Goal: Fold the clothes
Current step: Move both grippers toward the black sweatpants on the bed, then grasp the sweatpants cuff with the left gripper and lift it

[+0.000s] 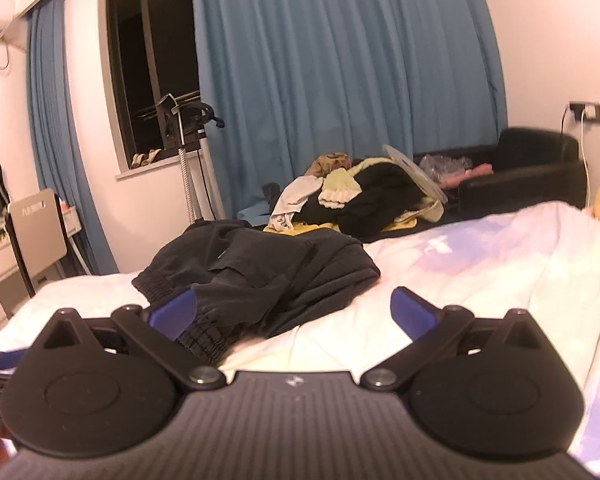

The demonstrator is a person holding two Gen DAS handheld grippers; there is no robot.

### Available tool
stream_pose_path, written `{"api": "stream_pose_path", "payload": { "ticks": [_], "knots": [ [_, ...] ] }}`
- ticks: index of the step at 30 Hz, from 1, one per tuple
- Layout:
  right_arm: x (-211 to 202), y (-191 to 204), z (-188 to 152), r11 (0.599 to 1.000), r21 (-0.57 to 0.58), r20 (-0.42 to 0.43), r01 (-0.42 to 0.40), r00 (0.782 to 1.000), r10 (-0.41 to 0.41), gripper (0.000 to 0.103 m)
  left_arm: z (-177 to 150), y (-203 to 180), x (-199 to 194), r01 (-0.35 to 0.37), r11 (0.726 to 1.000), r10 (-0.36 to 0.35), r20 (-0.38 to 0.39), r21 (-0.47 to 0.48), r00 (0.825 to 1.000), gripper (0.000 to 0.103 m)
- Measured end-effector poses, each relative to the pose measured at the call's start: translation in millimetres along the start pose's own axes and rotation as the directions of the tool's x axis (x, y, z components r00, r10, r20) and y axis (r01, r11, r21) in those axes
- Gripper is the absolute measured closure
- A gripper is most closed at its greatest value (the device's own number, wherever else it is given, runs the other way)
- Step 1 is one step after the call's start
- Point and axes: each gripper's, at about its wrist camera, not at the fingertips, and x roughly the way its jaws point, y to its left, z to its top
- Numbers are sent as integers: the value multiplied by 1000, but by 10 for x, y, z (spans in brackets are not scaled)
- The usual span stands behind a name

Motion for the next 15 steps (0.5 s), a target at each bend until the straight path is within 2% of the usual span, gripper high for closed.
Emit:
{"api": "stream_pose_path", "payload": {
  "ticks": [6,11,12,13,15],
  "knots": [
    [272,-242,-75,998,59,-16,-22,1000,23,0,17,-213,865,46,998,-43,-58,42,997,1],
    [556,-424,-173,994,108,-40,-30,999,35,0,2,-301,1600,55,998,-58,-94,-28,994,7],
    [609,-465,-200,992,121,-45,-28,998,34,0,-8,-331,1723,50,998,-52,-101,-27,994,14],
    [670,-509,-231,990,137,-52,-24,998,32,0,-10,-361,1814,38,999,-40,-110,-19,993,29],
    [789,-589,-288,987,163,-64,-18,998,29,0,-10,-408,1948,-12,1000,12,-131,-3,991,46]
  ]
}}
